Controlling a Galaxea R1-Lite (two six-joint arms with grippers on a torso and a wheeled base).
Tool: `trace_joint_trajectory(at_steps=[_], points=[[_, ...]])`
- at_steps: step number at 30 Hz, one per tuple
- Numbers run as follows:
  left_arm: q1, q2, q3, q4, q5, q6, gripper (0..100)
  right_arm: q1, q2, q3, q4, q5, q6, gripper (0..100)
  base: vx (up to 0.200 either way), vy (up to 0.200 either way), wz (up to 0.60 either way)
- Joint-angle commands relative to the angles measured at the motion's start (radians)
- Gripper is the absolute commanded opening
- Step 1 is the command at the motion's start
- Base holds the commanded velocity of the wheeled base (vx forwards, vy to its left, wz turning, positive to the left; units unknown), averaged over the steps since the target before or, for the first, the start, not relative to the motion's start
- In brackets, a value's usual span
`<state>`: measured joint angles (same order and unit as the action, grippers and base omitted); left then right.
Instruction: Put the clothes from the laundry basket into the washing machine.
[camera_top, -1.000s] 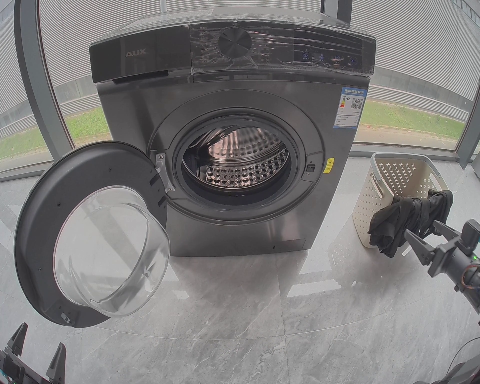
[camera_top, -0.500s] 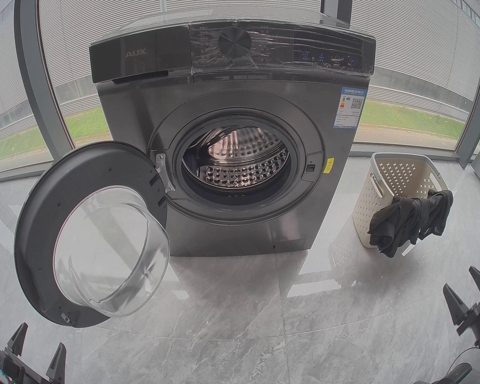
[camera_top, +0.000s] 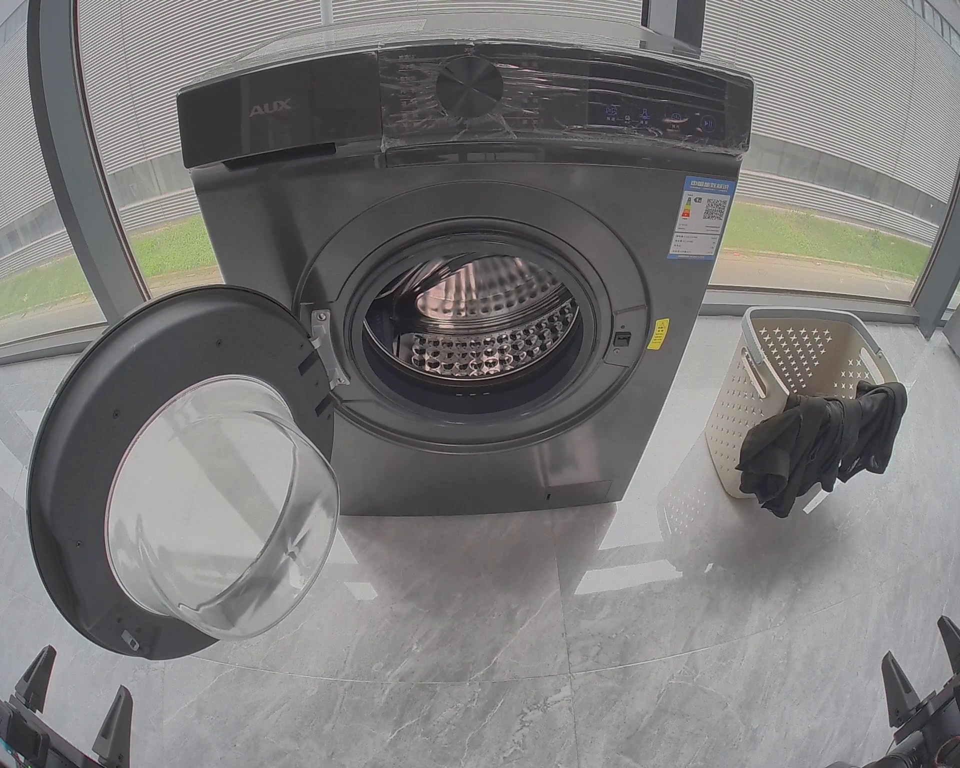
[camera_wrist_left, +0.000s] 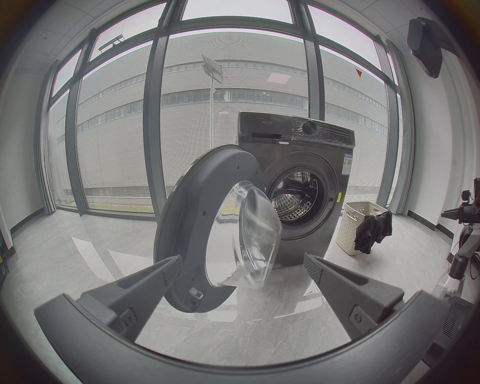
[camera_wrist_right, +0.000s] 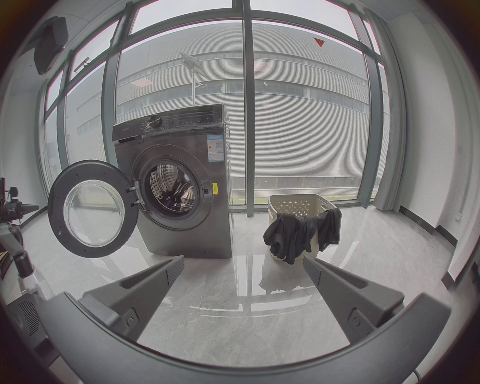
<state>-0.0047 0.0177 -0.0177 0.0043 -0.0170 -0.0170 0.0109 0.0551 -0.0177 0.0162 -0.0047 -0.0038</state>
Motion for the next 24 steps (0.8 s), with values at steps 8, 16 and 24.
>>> trace_joint_trajectory(at_steps=[8, 16, 24], points=[[0.000, -0.018, 0.016, -0.003, 0.000, -0.001, 100, -0.002, -0.047, 0.012, 0.004, 0.014, 0.001, 100, 0.125, 0.000, 0.00], [0.000, -0.018, 0.016, -0.004, 0.000, -0.003, 100, -0.002, -0.047, 0.012, 0.004, 0.014, 0.001, 100, 0.000, -0.125, 0.00], [0.000, -0.018, 0.016, -0.003, 0.000, -0.008, 100, -0.002, -0.047, 0.012, 0.004, 0.014, 0.001, 100, 0.000, -0.200, 0.00]])
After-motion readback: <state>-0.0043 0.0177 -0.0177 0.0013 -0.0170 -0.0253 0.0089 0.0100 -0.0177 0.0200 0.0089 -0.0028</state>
